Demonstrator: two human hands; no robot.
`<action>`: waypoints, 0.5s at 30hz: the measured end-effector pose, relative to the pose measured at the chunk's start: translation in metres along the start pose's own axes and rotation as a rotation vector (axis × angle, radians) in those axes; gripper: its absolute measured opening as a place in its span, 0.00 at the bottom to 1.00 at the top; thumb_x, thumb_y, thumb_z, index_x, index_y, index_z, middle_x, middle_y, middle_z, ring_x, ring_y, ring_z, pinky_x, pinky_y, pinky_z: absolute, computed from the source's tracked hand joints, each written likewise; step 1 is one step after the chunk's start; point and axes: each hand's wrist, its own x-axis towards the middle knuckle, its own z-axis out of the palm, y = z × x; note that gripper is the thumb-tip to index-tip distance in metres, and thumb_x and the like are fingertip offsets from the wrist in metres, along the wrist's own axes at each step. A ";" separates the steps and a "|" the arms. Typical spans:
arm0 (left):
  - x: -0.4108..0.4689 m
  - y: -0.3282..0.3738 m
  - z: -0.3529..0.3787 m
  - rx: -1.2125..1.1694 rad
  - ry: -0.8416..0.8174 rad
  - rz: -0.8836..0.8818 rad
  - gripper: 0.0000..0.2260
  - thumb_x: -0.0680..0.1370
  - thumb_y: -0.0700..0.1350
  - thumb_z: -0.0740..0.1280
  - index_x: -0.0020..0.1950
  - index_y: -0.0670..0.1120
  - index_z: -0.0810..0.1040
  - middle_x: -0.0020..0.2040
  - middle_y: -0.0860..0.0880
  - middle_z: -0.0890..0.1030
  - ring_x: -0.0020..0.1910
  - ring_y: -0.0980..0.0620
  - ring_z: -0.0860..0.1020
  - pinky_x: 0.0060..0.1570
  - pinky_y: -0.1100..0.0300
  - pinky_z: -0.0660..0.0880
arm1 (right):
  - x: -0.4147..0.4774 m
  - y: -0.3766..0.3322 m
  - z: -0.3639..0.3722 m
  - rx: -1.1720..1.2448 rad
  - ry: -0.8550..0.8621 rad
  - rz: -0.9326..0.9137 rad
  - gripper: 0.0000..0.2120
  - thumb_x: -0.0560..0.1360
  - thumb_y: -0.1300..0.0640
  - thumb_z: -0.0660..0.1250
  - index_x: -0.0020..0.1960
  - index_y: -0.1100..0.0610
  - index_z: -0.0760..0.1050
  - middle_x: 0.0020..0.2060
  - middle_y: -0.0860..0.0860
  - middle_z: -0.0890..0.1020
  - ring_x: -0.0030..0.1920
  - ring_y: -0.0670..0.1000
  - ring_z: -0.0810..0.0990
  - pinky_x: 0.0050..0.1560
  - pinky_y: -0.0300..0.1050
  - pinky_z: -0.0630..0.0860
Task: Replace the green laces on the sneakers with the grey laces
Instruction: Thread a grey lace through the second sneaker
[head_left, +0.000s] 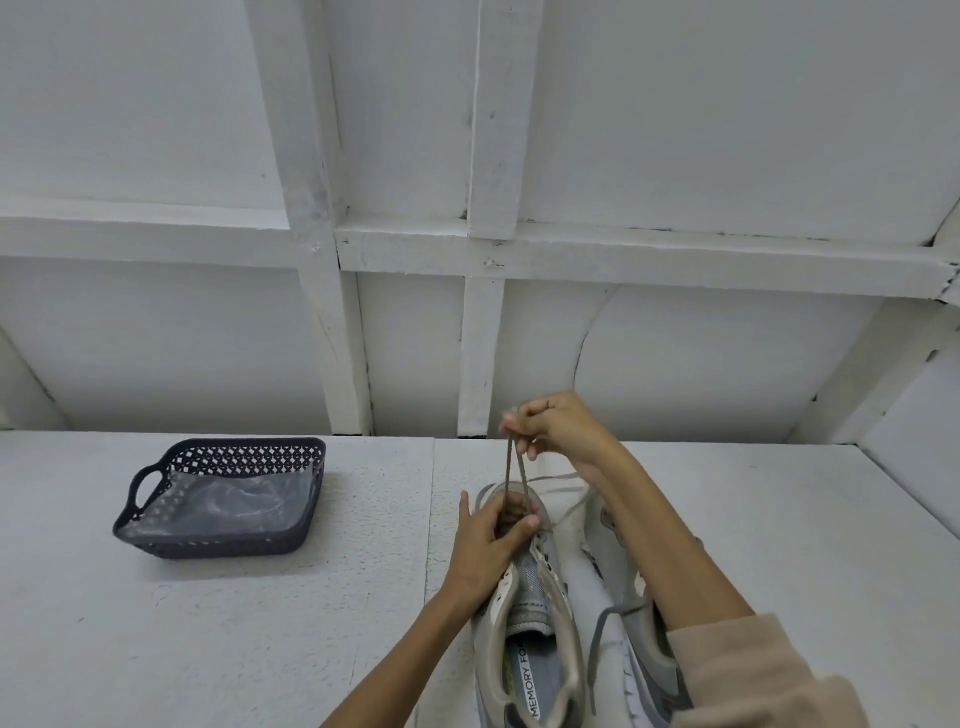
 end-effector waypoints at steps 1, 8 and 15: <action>0.000 0.000 0.000 0.001 -0.008 -0.002 0.09 0.74 0.55 0.66 0.47 0.51 0.78 0.42 0.56 0.84 0.46 0.59 0.81 0.74 0.46 0.36 | 0.003 -0.009 -0.001 0.052 0.033 -0.020 0.07 0.74 0.68 0.69 0.38 0.67 0.78 0.35 0.55 0.83 0.26 0.46 0.75 0.27 0.36 0.73; 0.000 -0.005 0.001 0.002 0.005 -0.029 0.17 0.73 0.63 0.62 0.47 0.51 0.78 0.44 0.54 0.84 0.47 0.59 0.81 0.75 0.44 0.41 | 0.023 -0.040 -0.010 0.254 0.134 -0.098 0.05 0.75 0.66 0.69 0.40 0.65 0.80 0.39 0.55 0.83 0.29 0.46 0.74 0.28 0.35 0.71; 0.000 -0.006 0.000 -0.023 -0.008 -0.044 0.14 0.73 0.61 0.65 0.47 0.53 0.78 0.44 0.55 0.84 0.48 0.58 0.81 0.74 0.50 0.46 | 0.024 -0.058 -0.002 0.298 0.114 -0.202 0.06 0.75 0.63 0.69 0.40 0.62 0.80 0.39 0.53 0.83 0.28 0.45 0.72 0.27 0.34 0.68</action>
